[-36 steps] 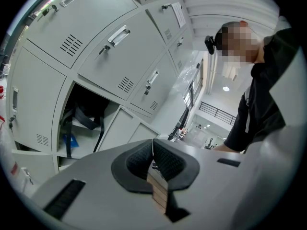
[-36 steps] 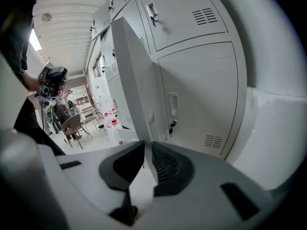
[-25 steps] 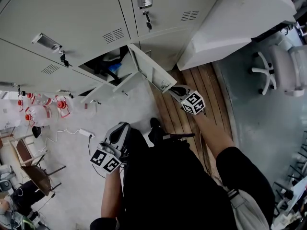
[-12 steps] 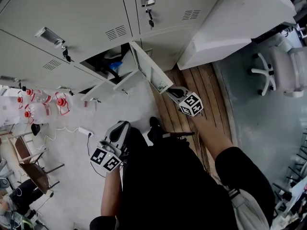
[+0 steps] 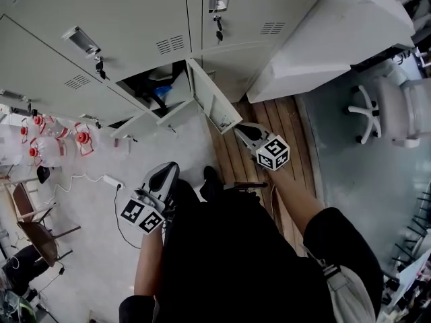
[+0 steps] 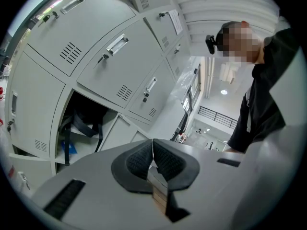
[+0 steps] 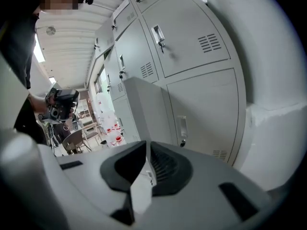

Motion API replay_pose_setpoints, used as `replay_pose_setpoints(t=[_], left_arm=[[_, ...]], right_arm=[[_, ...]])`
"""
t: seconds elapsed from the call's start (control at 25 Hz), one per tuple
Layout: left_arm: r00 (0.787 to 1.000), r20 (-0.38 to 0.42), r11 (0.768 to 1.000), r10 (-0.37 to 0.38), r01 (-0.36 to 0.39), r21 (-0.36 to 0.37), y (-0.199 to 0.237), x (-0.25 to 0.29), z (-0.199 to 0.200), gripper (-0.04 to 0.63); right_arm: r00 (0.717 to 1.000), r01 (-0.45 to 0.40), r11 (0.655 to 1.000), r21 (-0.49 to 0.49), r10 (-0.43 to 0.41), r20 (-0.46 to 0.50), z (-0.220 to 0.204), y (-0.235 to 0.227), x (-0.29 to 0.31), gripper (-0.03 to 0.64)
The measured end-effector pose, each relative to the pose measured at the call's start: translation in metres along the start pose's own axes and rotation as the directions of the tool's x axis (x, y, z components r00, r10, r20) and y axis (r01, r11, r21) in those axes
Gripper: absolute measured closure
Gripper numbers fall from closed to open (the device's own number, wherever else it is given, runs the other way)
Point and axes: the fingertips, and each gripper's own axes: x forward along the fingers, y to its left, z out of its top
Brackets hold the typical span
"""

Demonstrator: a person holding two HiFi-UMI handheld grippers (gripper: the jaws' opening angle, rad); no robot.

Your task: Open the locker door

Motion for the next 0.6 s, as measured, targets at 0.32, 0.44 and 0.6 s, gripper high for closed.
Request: replay_pose_setpoints(t=[0.32,0.44,0.6], left_arm=[[0.997,0.075,0.999,-0.023,0.019,0.045,-0.004,0.007,0.034,0.578],[0.995,0.096,0.997,-0.036,0.028,0.078,-0.008,0.010,0.050,0.578],[0.990,0.128,0.994,-0.051,0.038,0.101,-0.016,0.012,0.069,0.578]], right_arm=[[0.988,-0.011,0.998,-0.056,0.020,0.155,0.086,0.022,-0.036,0.580],[0.976,-0.012,0.997,-0.080,0.029,0.215,0.121,0.034,-0.045,0.581],[0.962,-0.028,0.992,-0.120,0.060,0.267,0.166,0.057,-0.055,0.584]])
